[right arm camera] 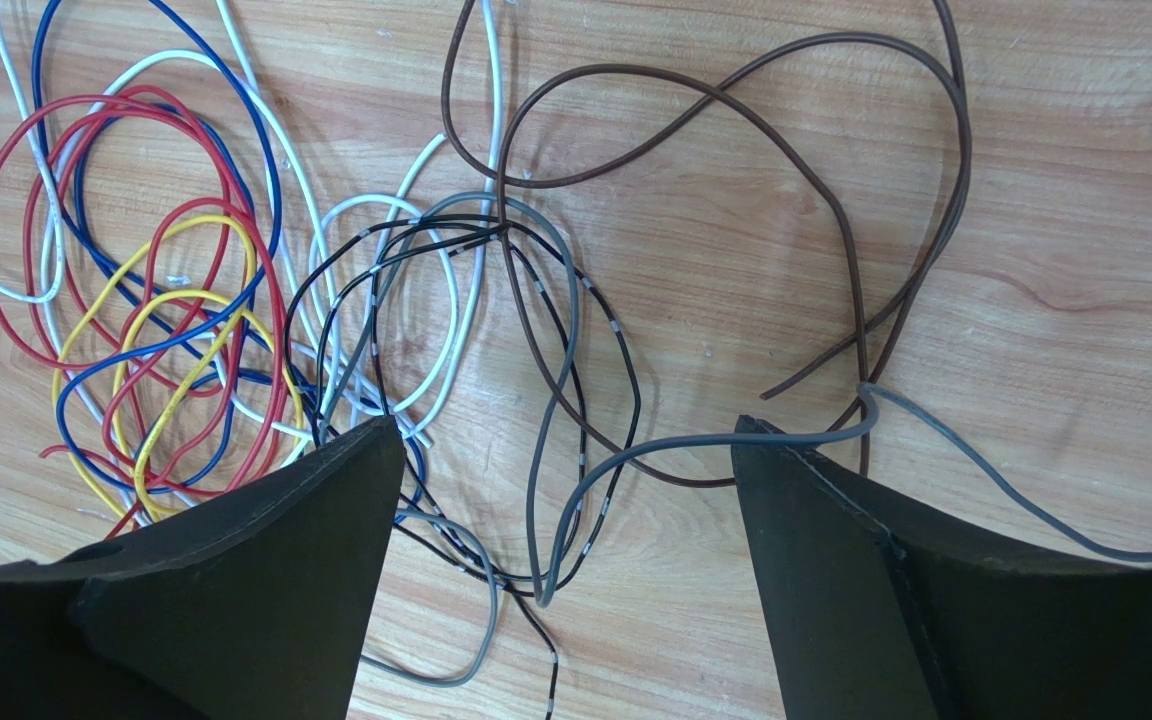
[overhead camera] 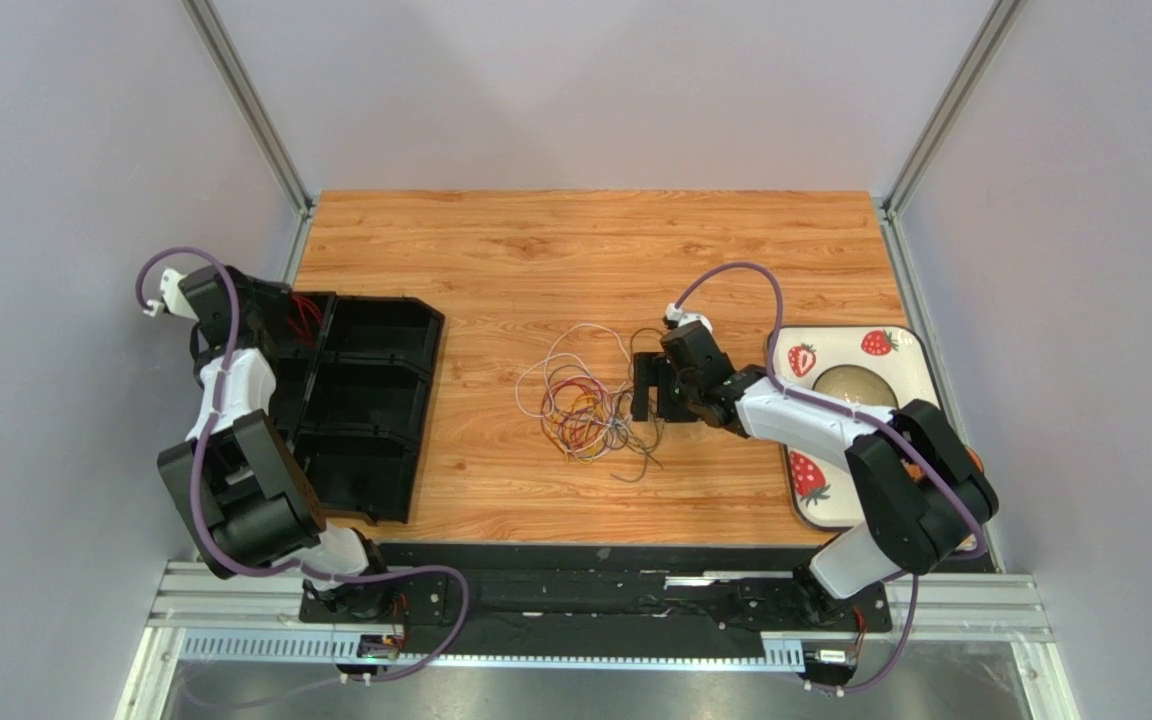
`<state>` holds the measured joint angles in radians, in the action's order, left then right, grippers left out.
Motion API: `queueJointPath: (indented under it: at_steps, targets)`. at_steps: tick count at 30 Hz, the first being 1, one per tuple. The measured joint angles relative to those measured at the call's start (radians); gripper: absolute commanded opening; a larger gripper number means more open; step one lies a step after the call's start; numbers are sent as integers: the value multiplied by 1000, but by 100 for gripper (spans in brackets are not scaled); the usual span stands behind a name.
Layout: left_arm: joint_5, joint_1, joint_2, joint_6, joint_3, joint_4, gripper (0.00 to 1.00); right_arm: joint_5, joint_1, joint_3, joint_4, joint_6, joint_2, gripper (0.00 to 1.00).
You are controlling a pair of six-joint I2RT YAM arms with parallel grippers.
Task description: Untangle the cables
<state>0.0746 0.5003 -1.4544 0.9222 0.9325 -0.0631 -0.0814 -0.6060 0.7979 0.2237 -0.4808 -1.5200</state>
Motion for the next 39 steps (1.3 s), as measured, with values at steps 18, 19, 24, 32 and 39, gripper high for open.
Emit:
queueJointPath:
  at_steps: [18, 19, 24, 32, 39]
  targets:
    - [46, -130, 164, -63, 140, 205, 51, 5, 0, 0, -3, 0, 1, 84]
    - [47, -161, 171, -75, 161, 219, 51, 4, 0, 0, -4, 0, 3, 84]
    - [32, -379, 222, -169, 216, 290, 48, 3, 0, -16, -13, 0, 35, 84]
    - [3, -678, 222, -316, 209, 392, 46, 2, 0, -80, -50, 0, 118, 84]
    - [-28, -901, 58, -433, 203, 388, 41, -15, 0, -186, -122, -2, 265, 85]
